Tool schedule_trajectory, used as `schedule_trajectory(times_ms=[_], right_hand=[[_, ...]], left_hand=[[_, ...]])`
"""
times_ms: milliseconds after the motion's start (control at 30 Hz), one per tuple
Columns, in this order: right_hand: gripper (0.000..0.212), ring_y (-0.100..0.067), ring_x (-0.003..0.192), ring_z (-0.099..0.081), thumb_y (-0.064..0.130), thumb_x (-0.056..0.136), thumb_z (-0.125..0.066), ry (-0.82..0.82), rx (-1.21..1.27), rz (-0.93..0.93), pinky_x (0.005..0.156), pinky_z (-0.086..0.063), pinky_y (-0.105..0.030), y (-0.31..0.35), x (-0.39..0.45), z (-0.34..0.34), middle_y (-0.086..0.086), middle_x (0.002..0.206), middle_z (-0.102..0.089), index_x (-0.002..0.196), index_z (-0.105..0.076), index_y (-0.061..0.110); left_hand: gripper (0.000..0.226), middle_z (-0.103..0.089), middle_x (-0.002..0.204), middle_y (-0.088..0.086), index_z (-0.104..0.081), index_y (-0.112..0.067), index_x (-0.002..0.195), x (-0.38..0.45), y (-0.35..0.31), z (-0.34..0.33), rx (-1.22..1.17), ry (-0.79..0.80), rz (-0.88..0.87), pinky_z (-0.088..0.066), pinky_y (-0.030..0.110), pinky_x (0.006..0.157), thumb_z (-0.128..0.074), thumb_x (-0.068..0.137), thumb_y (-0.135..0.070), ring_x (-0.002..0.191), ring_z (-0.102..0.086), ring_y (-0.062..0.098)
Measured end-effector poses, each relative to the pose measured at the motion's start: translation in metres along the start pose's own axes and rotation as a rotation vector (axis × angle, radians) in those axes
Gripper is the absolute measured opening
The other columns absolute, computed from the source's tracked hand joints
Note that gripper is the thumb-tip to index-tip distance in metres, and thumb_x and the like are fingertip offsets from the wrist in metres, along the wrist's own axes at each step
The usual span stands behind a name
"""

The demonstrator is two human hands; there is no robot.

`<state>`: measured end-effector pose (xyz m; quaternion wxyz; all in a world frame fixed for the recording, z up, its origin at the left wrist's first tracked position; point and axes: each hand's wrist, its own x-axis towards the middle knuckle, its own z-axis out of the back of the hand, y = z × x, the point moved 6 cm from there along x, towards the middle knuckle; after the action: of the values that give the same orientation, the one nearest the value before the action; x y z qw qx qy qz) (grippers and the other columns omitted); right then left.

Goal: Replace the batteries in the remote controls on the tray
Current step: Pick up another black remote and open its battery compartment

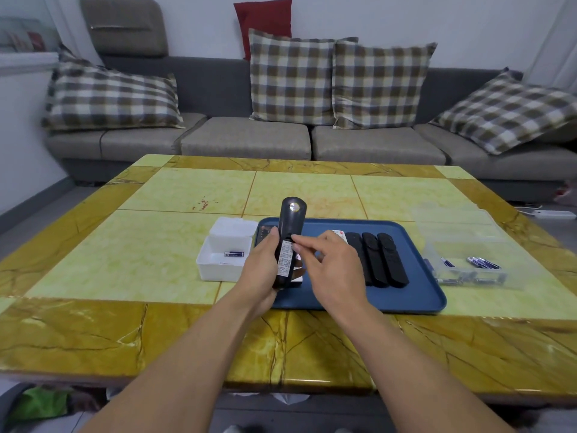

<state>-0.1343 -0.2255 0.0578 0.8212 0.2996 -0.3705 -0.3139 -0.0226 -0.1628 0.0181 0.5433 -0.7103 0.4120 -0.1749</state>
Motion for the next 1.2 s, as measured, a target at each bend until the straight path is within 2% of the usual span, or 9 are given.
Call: schedule_trajectory(times_ms=[100, 267, 400, 567, 633, 733, 900, 1000, 1200], right_hand=[[0.021, -0.009, 0.072, -0.055, 0.041, 0.095, -0.062, -0.005, -0.069, 0.016, 0.064, -0.052, -0.035, 0.002, 0.001, 0.002, 0.011, 0.082, -0.053, 0.114, -0.072, 0.040], [0.010, -0.004, 0.077, -0.055, 0.044, 0.096, -0.058, 0.137, -0.130, -0.039, 0.072, -0.050, -0.030, 0.005, 0.006, -0.003, 0.015, 0.095, -0.055, 0.102, -0.061, 0.037], [0.016, -0.007, 0.071, -0.056, 0.036, 0.092, -0.068, 0.233, 0.128, -0.146, 0.065, -0.047, -0.018, 0.001, 0.004, -0.008, 0.013, 0.095, -0.062, 0.099, -0.055, 0.030], [0.017, -0.018, 0.069, -0.069, 0.017, 0.094, -0.068, 0.200, 0.424, -0.297, 0.058, -0.054, -0.021, -0.006, 0.007, 0.010, -0.004, 0.085, -0.071, 0.108, -0.060, 0.021], [0.010, -0.019, 0.063, -0.070, 0.014, 0.092, -0.069, 0.141, 0.425, -0.416, 0.059, -0.058, -0.024, -0.026, 0.007, 0.027, -0.011, 0.089, -0.071, 0.100, -0.063, 0.013], [0.012, -0.021, 0.061, -0.073, 0.017, 0.085, -0.077, 0.188, 0.153, -0.562, 0.071, -0.063, -0.041, -0.069, -0.002, 0.044, -0.007, 0.084, -0.073, 0.089, -0.065, 0.014], [0.032, -0.020, 0.081, -0.066, 0.053, 0.066, -0.084, 0.352, -0.513, -0.662, 0.075, -0.056, -0.037, -0.097, -0.009, 0.064, 0.004, 0.085, -0.071, 0.079, -0.071, 0.026], [0.030, -0.016, 0.084, -0.061, 0.055, 0.071, -0.081, 0.332, -0.696, -0.605, 0.067, -0.045, -0.028, -0.085, -0.006, 0.073, 0.010, 0.092, -0.068, 0.087, -0.068, 0.033], [0.011, -0.002, 0.081, -0.060, 0.045, 0.087, -0.071, 0.175, -0.243, -0.073, 0.071, -0.052, -0.030, -0.021, 0.004, 0.046, 0.018, 0.086, -0.062, 0.096, -0.075, 0.040]], left_hand=[[0.045, -0.072, 0.111, 0.023, -0.073, -0.019, 0.114, -0.001, 0.000, -0.002, 0.022, 0.034, 0.007, -0.051, 0.057, 0.097, -0.039, 0.106, -0.047, 0.095, -0.068, 0.031], [0.044, -0.075, 0.113, 0.013, -0.070, -0.017, 0.122, -0.001, 0.003, 0.000, 0.105, 0.084, -0.003, -0.056, 0.030, 0.072, -0.037, 0.108, -0.042, 0.099, -0.072, 0.022], [0.043, -0.072, 0.113, 0.021, -0.071, -0.015, 0.119, -0.001, 0.003, 0.005, 0.087, 0.056, 0.004, -0.051, 0.040, 0.086, -0.037, 0.109, -0.039, 0.099, -0.069, 0.027], [0.045, -0.072, 0.091, 0.010, -0.070, -0.013, 0.108, 0.004, 0.005, 0.015, 0.006, -0.072, 0.095, -0.041, 0.026, 0.048, -0.040, 0.106, -0.046, 0.067, -0.063, 0.022], [0.045, -0.072, 0.093, 0.010, -0.068, -0.007, 0.112, 0.006, 0.005, 0.015, -0.078, -0.070, 0.105, -0.054, 0.031, 0.055, -0.038, 0.108, -0.040, 0.071, -0.066, 0.021], [0.035, -0.070, 0.110, 0.016, -0.064, -0.008, 0.115, 0.006, 0.004, 0.011, -0.142, -0.011, 0.116, -0.057, 0.038, 0.083, -0.038, 0.108, -0.031, 0.087, -0.069, 0.026], [0.031, -0.069, 0.119, 0.018, -0.056, -0.010, 0.134, 0.004, 0.004, 0.002, -0.185, 0.060, 0.112, -0.059, 0.044, 0.087, -0.040, 0.108, -0.020, 0.095, -0.071, 0.031], [0.035, -0.072, 0.115, 0.014, -0.053, -0.011, 0.139, 0.004, 0.006, -0.001, -0.167, 0.077, 0.100, -0.060, 0.040, 0.078, -0.041, 0.108, -0.021, 0.091, -0.074, 0.027], [0.038, -0.070, 0.117, 0.015, -0.055, -0.014, 0.139, 0.003, 0.010, -0.009, -0.149, 0.108, 0.110, -0.060, 0.044, 0.080, -0.039, 0.109, -0.030, 0.095, -0.070, 0.028]])
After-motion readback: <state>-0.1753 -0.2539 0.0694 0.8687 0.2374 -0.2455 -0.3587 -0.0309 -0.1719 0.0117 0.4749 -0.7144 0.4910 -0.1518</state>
